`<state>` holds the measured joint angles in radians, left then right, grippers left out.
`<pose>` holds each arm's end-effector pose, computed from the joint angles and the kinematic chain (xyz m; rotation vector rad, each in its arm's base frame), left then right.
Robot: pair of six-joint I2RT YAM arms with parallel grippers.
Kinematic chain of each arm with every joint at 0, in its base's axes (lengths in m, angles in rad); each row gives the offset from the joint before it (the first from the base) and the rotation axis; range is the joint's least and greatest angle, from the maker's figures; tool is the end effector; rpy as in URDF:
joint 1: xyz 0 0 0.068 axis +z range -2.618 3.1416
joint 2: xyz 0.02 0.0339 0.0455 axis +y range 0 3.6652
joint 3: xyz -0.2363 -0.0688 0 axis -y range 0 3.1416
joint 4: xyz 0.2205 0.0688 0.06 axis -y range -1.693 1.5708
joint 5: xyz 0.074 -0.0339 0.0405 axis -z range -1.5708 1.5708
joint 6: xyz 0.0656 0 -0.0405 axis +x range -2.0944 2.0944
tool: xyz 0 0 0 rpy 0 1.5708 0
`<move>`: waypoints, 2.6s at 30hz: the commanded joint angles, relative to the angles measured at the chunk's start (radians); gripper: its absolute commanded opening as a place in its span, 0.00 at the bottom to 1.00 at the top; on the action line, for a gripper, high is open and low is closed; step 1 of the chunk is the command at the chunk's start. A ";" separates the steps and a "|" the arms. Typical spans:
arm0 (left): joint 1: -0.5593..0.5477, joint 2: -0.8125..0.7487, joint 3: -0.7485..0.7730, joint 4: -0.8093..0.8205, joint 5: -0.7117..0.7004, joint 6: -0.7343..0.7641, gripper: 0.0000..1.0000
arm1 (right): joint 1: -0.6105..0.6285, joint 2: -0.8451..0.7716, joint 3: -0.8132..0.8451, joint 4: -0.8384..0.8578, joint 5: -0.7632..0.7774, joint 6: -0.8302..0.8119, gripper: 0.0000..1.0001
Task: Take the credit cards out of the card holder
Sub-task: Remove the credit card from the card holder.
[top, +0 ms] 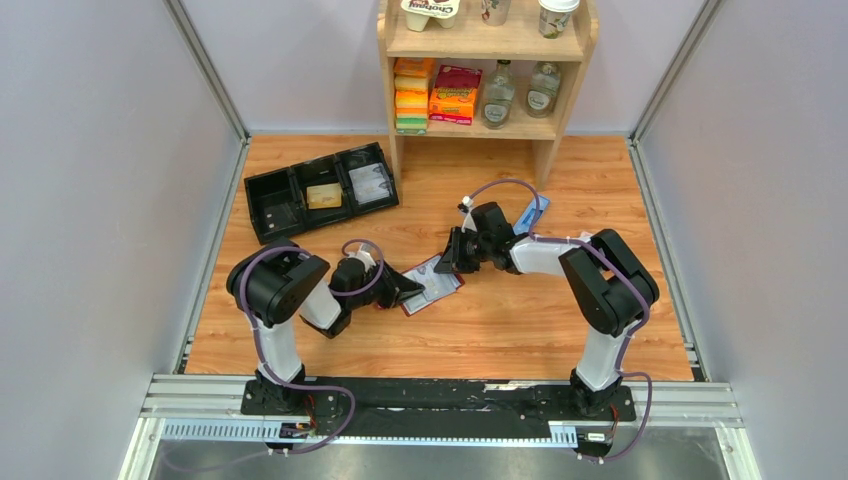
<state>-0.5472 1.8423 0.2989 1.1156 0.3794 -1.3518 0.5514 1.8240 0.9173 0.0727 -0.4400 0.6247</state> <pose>0.2198 -0.1624 0.0664 -0.6486 2.2603 -1.4812 0.2851 0.2082 0.1068 -0.1277 2.5798 1.0299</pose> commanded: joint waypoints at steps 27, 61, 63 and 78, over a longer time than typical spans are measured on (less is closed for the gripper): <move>0.007 0.032 -0.079 0.233 -0.040 -0.029 0.01 | -0.010 0.075 -0.026 -0.053 0.060 -0.026 0.16; 0.016 0.018 -0.086 0.174 -0.028 -0.006 0.04 | 0.047 -0.057 0.041 -0.011 -0.134 -0.089 0.19; 0.016 0.011 -0.084 0.164 -0.028 -0.003 0.04 | 0.056 -0.042 0.043 -0.010 -0.150 -0.094 0.19; 0.015 0.003 -0.069 0.150 -0.031 0.003 0.14 | 0.001 0.004 -0.044 -0.059 -0.022 -0.048 0.16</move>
<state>-0.5350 1.8690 0.2108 1.2644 0.3492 -1.3804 0.5652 1.8133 0.8970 0.0422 -0.5114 0.5835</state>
